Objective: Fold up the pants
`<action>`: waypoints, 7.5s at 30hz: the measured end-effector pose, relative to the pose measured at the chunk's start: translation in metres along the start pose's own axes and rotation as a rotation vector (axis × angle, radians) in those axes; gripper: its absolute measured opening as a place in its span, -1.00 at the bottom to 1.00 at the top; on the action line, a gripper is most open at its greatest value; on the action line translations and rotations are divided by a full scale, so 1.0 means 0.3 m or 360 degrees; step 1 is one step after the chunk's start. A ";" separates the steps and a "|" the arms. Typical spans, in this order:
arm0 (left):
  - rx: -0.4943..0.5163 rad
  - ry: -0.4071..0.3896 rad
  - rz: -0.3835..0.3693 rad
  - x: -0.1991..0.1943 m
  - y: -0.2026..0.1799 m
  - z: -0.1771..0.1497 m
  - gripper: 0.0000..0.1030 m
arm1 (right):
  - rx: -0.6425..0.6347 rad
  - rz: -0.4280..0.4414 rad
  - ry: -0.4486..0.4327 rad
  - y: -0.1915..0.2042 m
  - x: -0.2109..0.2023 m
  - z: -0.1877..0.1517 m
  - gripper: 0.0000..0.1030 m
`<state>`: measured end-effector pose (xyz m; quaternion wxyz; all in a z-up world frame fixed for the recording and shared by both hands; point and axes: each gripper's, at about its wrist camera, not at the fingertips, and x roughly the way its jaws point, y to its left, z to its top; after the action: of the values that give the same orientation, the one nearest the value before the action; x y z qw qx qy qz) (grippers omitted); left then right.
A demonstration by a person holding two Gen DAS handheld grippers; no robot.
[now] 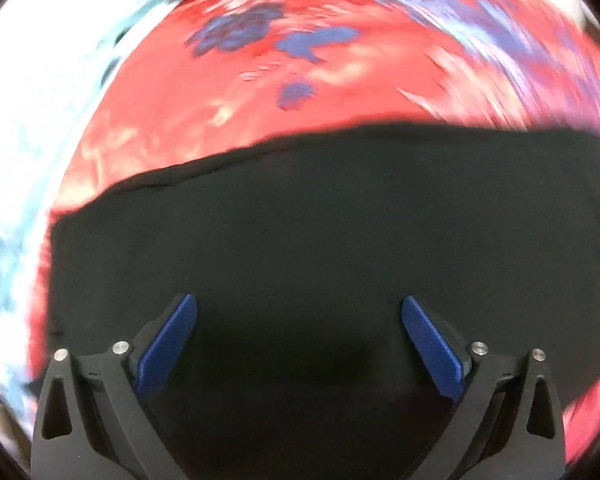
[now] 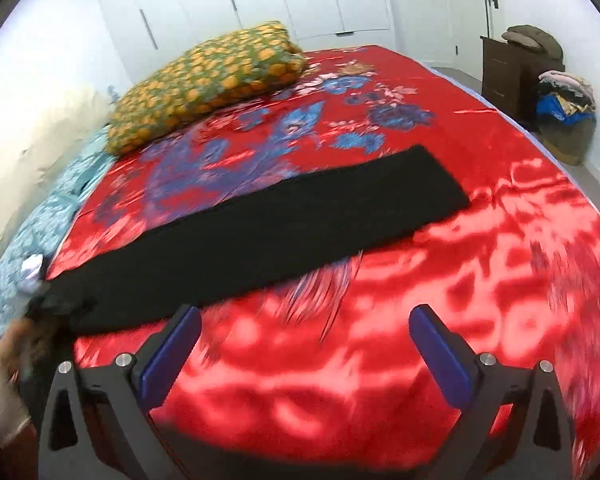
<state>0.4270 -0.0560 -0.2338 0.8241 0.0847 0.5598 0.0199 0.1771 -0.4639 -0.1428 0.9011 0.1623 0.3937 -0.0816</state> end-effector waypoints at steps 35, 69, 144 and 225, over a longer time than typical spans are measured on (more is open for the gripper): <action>0.0020 -0.0025 -0.0186 -0.353 0.138 -0.792 0.99 | 0.0098 -0.0417 0.0197 -0.137 -0.157 -0.465 0.98; 0.0009 -0.0344 -0.0178 -0.417 0.127 -0.434 0.99 | -0.0361 -0.0196 -0.0013 0.200 -0.208 -0.514 0.99; -0.0099 -0.0403 -0.0023 -0.155 0.208 -0.419 0.99 | -0.0454 -0.0280 0.0051 0.623 -0.309 -0.726 0.99; -0.0092 -0.0385 -0.0010 -0.148 0.201 -0.422 0.99 | -0.0247 -0.0020 -0.0023 0.550 -0.359 -0.707 0.99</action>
<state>0.2970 0.0125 -0.2288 0.8877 0.0608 0.4559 0.0231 0.0048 -0.2321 -0.1609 0.9133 0.0888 0.3934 -0.0575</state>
